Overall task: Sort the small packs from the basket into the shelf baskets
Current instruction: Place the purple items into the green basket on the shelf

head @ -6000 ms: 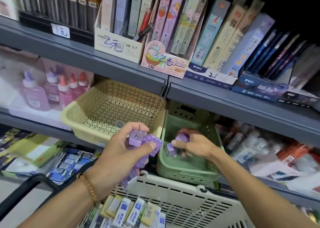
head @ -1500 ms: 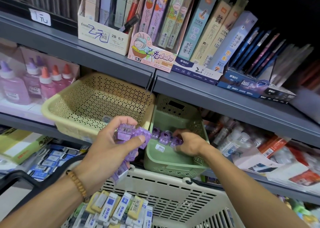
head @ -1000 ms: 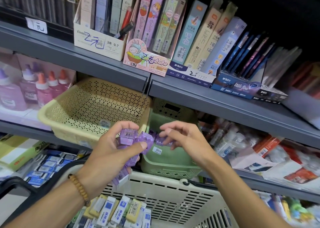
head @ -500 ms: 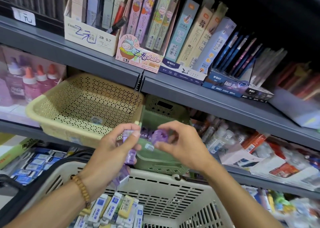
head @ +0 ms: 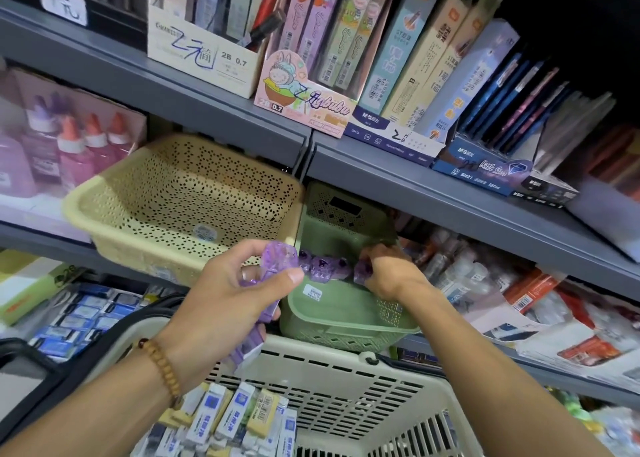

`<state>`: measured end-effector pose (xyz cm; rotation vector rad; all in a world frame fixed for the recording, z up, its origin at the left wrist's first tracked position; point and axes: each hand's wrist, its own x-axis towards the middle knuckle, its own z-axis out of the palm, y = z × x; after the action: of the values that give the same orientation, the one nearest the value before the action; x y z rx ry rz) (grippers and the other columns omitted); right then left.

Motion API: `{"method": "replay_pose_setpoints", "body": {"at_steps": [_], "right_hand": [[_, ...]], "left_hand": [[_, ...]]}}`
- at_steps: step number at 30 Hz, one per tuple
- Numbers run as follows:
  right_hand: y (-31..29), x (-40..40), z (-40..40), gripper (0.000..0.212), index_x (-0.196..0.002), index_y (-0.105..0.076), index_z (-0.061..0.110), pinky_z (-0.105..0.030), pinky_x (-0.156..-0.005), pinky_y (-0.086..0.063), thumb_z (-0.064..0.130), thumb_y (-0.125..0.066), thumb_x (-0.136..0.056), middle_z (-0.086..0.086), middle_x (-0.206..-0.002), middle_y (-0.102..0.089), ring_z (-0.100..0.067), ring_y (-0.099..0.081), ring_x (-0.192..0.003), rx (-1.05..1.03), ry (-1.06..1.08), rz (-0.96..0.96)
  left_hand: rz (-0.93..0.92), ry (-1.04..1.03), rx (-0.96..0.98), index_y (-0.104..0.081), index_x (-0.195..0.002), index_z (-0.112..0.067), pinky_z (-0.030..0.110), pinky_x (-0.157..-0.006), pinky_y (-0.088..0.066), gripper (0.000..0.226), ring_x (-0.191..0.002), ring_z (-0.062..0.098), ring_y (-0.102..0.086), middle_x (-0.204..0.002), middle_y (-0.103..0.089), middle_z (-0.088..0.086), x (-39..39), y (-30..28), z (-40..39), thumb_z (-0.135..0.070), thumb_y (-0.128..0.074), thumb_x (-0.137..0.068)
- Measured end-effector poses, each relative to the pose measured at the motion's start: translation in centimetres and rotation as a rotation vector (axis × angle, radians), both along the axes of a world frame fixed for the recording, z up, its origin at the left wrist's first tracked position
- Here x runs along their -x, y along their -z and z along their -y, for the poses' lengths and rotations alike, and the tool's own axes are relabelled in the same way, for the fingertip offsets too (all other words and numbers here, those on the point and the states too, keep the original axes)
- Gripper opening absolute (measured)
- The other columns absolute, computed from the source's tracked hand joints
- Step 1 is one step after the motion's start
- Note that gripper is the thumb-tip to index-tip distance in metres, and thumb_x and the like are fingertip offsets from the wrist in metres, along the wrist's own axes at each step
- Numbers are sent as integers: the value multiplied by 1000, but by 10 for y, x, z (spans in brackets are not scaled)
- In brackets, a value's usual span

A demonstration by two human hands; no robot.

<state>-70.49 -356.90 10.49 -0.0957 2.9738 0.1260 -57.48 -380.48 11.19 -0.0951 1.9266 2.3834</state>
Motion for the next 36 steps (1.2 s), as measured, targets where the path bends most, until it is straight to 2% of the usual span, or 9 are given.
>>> {"method": "replay_pose_setpoints", "body": {"at_steps": [4,9,14,21,23,25,28,32,36], "right_hand": [[3,4,4,39,-127,-58,24,-31,-99,-46,22,-65,-89,-13,-130,-58,-31,-55,-117,10,-18,75],[2,8,8,77,-150,-29,29,-31,-106,-40,32,-70,-85,-8,-146,-45,-28,-48,-127,21,-66,207],[5,10,9,50,-136,-43,24,-33,-102,-40,37,-64,-91,-8,-136,-52,-29,-51,-119,-11,-104,208],[-11,-9,12,63,-148,-29,32,-37,-104,-43,43,-56,-93,-7,-144,-46,-29,-48,-128,-104,-74,94],[-23,-24,20,45,-136,-49,30,-32,-91,-47,43,-56,-94,2,-120,-63,-20,-60,-108,76,-120,-17],[-33,-43,31,23,-114,-67,27,-26,-75,-48,36,-62,-93,12,-91,-69,-9,-66,-79,532,-167,0],[-45,-72,51,20,-107,-69,26,-29,-69,-55,20,-70,-88,0,-102,-71,-15,-69,-73,1089,-237,237],[-40,-84,63,27,-110,-69,16,-36,-80,-55,10,-74,-85,-6,-103,-70,-11,-63,-72,1078,-337,215],[-38,-70,50,17,-106,-69,19,-39,-79,-57,15,-69,-90,-9,-96,-72,-22,-67,-75,997,-293,161]], "left_hand": [[2,-10,-15,-68,-90,-43,14,-41,-44,24,-43,7,-54,-85,-74,-5,-1,0,-1,-27,-77,-75],[9,-2,-29,-68,-91,-40,17,-45,-46,24,-43,7,-51,-81,-73,1,-2,3,2,-25,-77,-75],[15,-2,-28,-68,-97,-37,19,-46,-47,27,-48,9,-53,-84,-74,3,1,4,0,-24,-77,-75],[3,12,76,-66,-100,-42,24,-54,-53,34,-58,8,-64,-88,-75,-7,1,6,-2,-23,-80,-75],[-28,4,117,-66,-101,-39,20,-52,-51,35,-56,4,-63,-86,-74,-6,0,5,-3,-20,-79,-75],[-51,-40,185,-66,-97,-41,22,-51,-50,33,-54,3,-62,-82,-74,-11,1,4,-4,-22,-80,-74],[-72,-91,313,-66,-90,-43,19,-54,-47,28,-56,-1,-63,-76,-71,-19,2,4,-4,-30,-82,-71],[-96,-24,408,-66,-94,-37,8,-47,-39,29,-54,-4,-63,-77,-72,-19,2,5,-6,-29,-82,-72],[-45,3,368,-57,-104,-40,23,-48,-45,37,-49,-1,-60,-77,-72,-13,2,6,-6,-26,-79,-77]]}}
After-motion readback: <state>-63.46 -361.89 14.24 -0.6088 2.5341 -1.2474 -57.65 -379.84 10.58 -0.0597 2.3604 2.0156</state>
